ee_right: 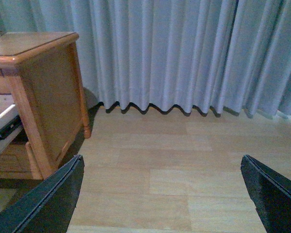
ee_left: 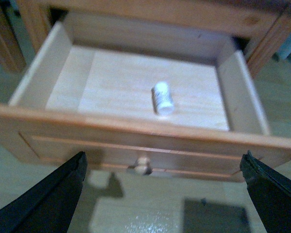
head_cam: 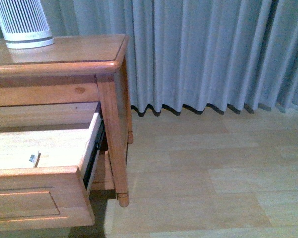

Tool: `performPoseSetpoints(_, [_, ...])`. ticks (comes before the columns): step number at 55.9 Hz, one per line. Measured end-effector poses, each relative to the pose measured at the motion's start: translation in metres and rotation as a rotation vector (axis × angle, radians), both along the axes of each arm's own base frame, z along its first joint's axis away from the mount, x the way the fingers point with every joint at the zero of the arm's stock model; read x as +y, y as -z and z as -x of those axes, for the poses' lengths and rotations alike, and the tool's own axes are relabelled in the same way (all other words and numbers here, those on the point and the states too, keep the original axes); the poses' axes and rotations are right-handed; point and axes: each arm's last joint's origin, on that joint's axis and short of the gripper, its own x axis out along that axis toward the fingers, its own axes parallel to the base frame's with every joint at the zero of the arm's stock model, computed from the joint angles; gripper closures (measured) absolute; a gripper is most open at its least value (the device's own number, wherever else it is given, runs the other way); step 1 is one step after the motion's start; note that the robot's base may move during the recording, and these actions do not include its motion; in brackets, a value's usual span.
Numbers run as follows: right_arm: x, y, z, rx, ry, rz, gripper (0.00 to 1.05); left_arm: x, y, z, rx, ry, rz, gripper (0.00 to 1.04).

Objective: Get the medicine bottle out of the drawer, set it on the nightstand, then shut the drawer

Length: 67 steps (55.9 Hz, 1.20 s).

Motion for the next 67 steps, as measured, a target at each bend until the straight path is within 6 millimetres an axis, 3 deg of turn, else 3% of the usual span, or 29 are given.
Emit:
performPoseSetpoints(6, [0.000, 0.000, 0.000, 0.000, 0.000, 0.000, 0.07, -0.018, -0.019, 0.025, -0.254, -0.025, -0.092, 0.31])
performPoseSetpoints(10, [0.000, 0.000, 0.000, 0.000, 0.000, 0.000, 0.07, -0.023, -0.010, 0.029, -0.260, -0.035, -0.090, 0.43])
performPoseSetpoints(14, [0.000, 0.000, 0.000, 0.000, 0.004, 0.000, 0.07, -0.028, 0.008, 0.032, -0.233, -0.026, -0.082, 0.63])
performPoseSetpoints(19, [0.000, 0.000, 0.000, 0.000, 0.003, 0.000, 0.07, -0.033, 0.016, 0.035, -0.242, -0.027, -0.083, 0.88])
performPoseSetpoints(23, [0.000, 0.000, 0.000, 0.000, 0.003, 0.000, 0.07, -0.036, 0.020, 0.037, -0.240, -0.044, -0.083, 1.02])
performPoseSetpoints(30, [0.000, 0.000, 0.000, 0.000, 0.003, 0.000, 0.07, -0.046, 0.026, 0.040, -0.242, -0.018, -0.076, 1.02])
performPoseSetpoints(54, [0.000, 0.000, 0.000, -0.001, -0.008, 0.000, 0.07, -0.046, 0.042, 0.055, -0.237, -0.031, -0.077, 1.02])
performPoseSetpoints(57, [0.000, 0.002, -0.001, 0.104, -0.103, -0.050, 0.07, -0.046, 0.046, 0.055, -0.246, -0.029, -0.077, 1.02])
performPoseSetpoints(63, [0.007, -0.026, -0.020, 0.228, -0.282, -0.149, 0.07, -0.046, 0.050, 0.055, -0.239, -0.029, -0.077, 1.02])
performPoseSetpoints(67, [0.015, -0.062, -0.049, 0.191, -0.297, -0.127, 0.07, -0.047, 0.050, 0.055, -0.242, -0.026, -0.077, 1.02])
